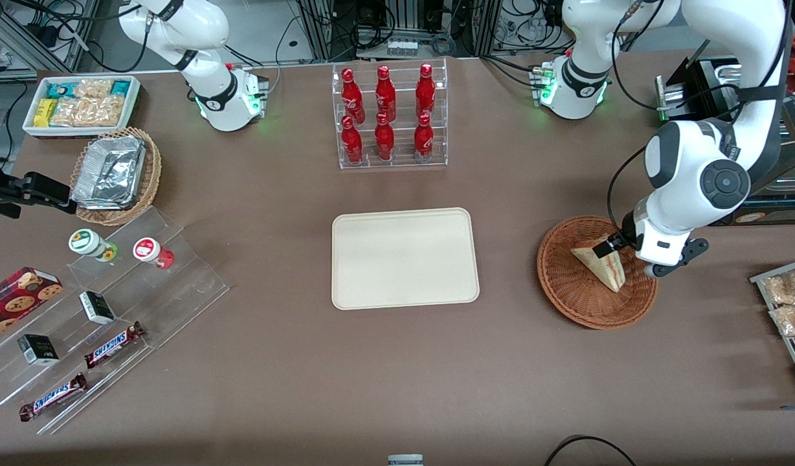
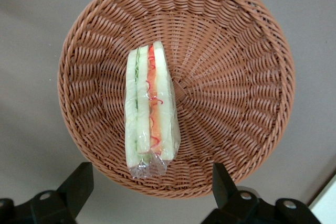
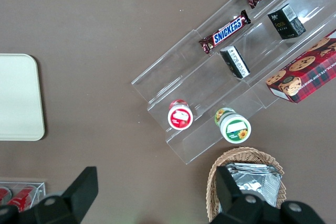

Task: Place sandwich from basket to tray
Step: 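Lower the open left gripper and close it on the sandwich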

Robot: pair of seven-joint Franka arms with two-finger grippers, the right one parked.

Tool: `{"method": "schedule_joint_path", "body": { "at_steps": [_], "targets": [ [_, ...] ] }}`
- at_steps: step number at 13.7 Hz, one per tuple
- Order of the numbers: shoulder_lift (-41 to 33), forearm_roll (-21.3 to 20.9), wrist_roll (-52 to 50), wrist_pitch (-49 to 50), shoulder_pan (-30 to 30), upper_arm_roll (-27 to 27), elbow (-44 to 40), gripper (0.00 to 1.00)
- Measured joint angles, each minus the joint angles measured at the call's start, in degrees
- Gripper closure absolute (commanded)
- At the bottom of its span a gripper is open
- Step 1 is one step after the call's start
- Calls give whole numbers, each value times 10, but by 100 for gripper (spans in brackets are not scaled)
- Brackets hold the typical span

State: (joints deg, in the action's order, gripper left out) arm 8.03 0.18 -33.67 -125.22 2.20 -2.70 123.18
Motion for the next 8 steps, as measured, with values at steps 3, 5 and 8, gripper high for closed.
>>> {"method": "schedule_joint_path", "body": {
  "at_steps": [3,5,8],
  "targets": [
    [0,0,-2,-35,0,0,20,0],
    [3,0,-5,-56,0,0,31,0],
    [15,0,-8,-88,0,0,43,0]
  ]
}}
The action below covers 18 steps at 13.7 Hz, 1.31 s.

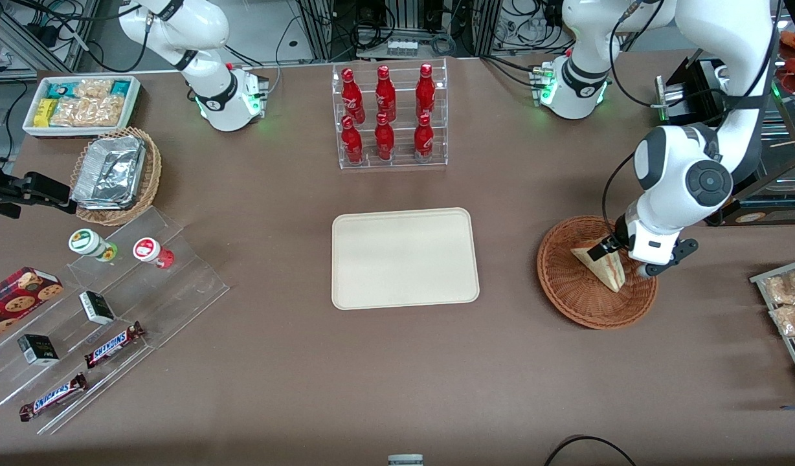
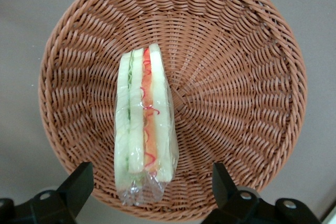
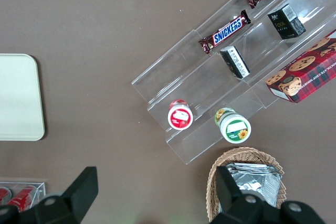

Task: Place sandwich from basket to tray
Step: 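Lower the open left gripper and close it on the sandwich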

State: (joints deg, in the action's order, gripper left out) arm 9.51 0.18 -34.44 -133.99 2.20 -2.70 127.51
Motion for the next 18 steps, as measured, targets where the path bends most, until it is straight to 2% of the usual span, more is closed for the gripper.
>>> {"method": "schedule_joint_path", "body": {
  "at_steps": [3,4,5,6,8,9,15,18],
  "targets": [
    [20,0,-2,-25,-7,1,8,0],
    [25,0,-2,-27,-11,1,9,7],
    [29,0,-3,-28,-14,1,9,26],
    [31,0,-7,-29,-15,1,9,41],
    [33,0,-28,-29,-15,1,10,92],
    [33,0,-40,-29,-15,1,10,100],
    [30,0,-58,-11,-11,-1,4,100],
    [20,0,-58,74,-6,-6,-46,100]
  ]
}}
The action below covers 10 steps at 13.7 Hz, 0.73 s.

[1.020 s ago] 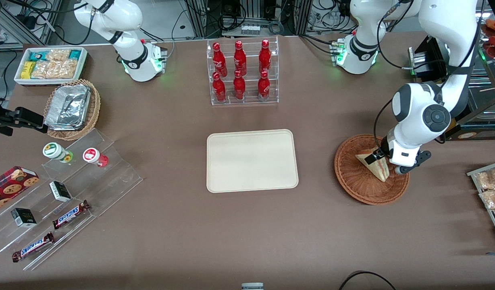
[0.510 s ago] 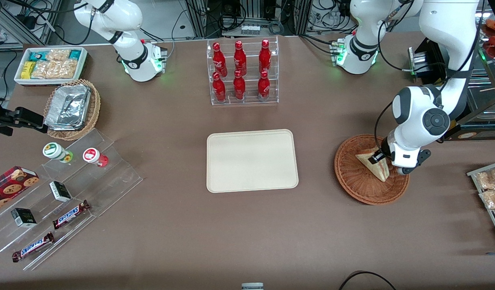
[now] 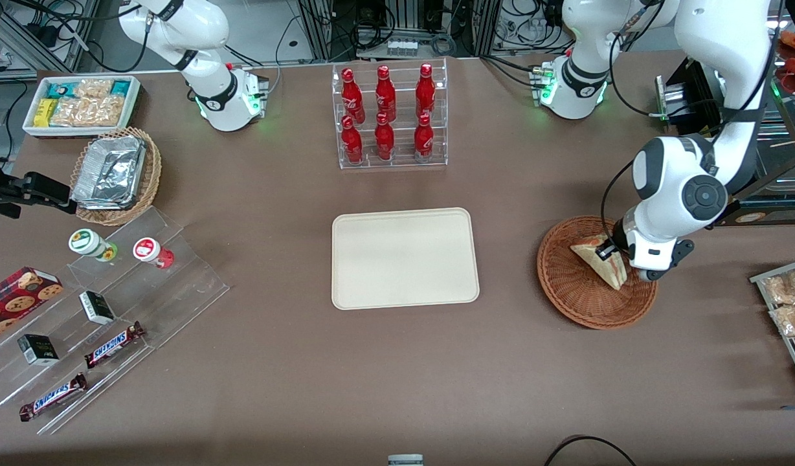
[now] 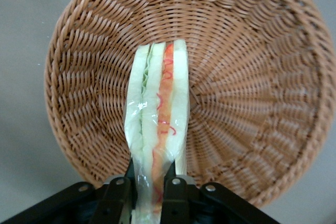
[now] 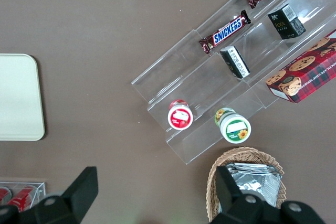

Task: Place sandwich from basket to tray
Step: 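Lower the open left gripper and close it on the sandwich, then lift the sandwich and carry it with the left gripper over the tray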

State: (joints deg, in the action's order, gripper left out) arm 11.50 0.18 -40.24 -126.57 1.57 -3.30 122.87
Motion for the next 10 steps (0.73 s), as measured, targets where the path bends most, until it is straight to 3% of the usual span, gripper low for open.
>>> {"method": "schedule_joint_path", "body": {
  "at_steps": [5,10],
  "targets": [
    [-6,0,1,79,59,-6,-82,100],
    [3,0,3,79,173,-10,-109,100]
  ]
}}
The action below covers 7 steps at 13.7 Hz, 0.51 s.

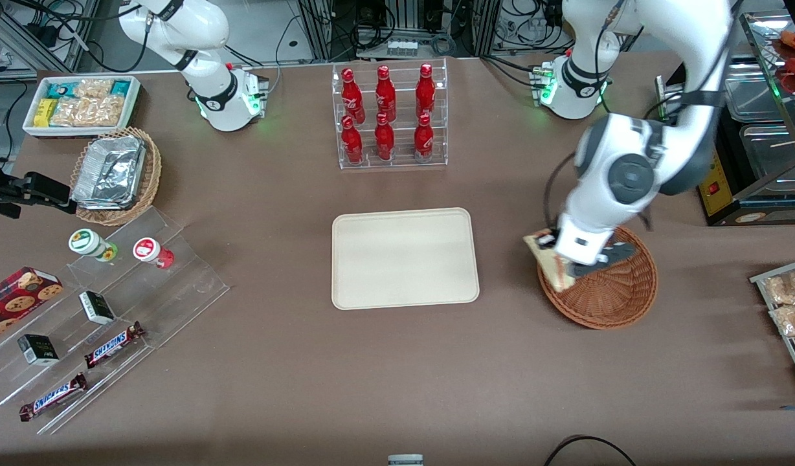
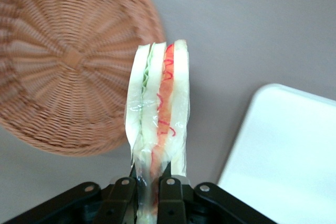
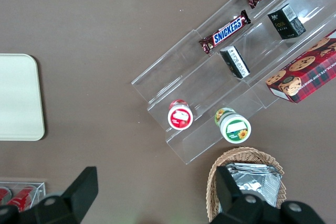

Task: Place sandwich from basket to tray
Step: 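Lift the sandwich and carry it with the left gripper over the tray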

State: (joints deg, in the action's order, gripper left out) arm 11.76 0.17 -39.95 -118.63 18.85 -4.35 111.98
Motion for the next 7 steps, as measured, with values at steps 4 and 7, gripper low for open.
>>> {"method": "schedule_joint_path", "body": {
  "at_steps": [4,7],
  "targets": [
    [48,1,-1,10,81,-1,-66,100],
    [119,1,-4,48,134,-1,-153,100]
  ]
}}
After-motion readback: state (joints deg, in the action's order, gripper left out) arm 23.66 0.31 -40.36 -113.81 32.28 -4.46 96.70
